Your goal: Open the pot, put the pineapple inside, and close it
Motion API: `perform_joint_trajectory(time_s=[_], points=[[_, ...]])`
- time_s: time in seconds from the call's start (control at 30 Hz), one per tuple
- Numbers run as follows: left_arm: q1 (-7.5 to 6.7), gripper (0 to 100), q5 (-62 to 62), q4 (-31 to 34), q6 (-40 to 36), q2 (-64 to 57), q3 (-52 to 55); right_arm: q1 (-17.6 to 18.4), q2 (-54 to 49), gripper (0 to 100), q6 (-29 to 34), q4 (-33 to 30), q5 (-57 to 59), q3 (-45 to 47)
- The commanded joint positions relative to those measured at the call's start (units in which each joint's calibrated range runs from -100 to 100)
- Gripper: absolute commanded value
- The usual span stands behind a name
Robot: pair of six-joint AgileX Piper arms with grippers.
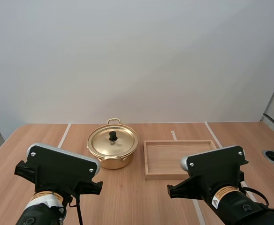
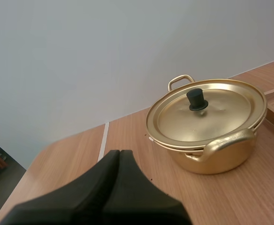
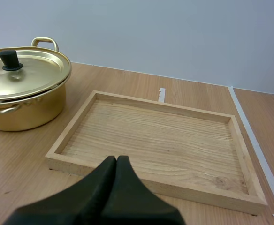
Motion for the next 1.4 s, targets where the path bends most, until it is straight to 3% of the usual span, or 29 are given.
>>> perform_joint_trajectory(time_s=[0.0, 0.37, 0.5, 1.2, 1.37], points=[[-0.09, 0, -0.66, -0.41, -0.38, -0.33, 0.06, 0.08, -0.2, 0, -0.03, -0.3, 0.26, 0.0], [-0.09, 0, 5.31, -1.25, -1.87, -0.33, 0.06, 0.08, -0.2, 0, -0.03, -0.3, 0.26, 0.0], [-0.09, 0, 5.12, -3.47, -4.95, -0.33, 0.06, 0.08, -0.2, 0, -0.03, -0.3, 0.26, 0.0], [-0.09, 0, 4.75, -3.47, -5.15, -0.33, 0.06, 0.08, -0.2, 0, -0.03, -0.3, 0.26, 0.0], [-0.09, 0, 4.75, -3.47, -5.15, -0.33, 0.06, -0.81, -4.53, 0, -0.14, -3.47, 0.48, 0.0]])
